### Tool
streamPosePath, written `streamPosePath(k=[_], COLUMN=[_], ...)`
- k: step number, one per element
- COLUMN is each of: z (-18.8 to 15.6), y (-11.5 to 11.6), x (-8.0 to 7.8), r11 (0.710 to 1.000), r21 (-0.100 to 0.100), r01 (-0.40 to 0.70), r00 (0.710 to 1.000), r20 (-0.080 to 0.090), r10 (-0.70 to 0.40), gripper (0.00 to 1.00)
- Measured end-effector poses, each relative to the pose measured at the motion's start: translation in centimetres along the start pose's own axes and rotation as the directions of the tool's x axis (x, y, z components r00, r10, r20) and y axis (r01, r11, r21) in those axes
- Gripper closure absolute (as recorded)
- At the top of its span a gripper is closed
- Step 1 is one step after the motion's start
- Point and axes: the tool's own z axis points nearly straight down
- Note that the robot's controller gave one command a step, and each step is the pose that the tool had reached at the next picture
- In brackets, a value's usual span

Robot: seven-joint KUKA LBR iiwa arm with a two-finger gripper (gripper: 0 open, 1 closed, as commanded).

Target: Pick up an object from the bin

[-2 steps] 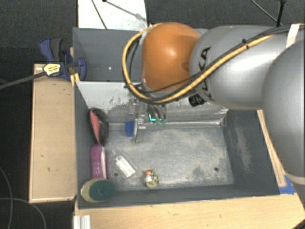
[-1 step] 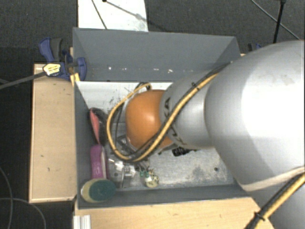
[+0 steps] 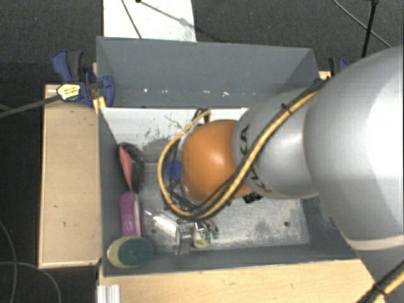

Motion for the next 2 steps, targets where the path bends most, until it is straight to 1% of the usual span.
streamPosePath(k=[1,2], z=[0.1,3.2], y=[1.3,-0.3], x=[0.0,0.4], r11=[0.923,0.907], r21=[-0.002,0.002], r01=[-0.386,-0.422], r00=[0.923,0.907], r20=[0.002,-0.002], r10=[0.386,0.422], gripper=[0.00,0.00])
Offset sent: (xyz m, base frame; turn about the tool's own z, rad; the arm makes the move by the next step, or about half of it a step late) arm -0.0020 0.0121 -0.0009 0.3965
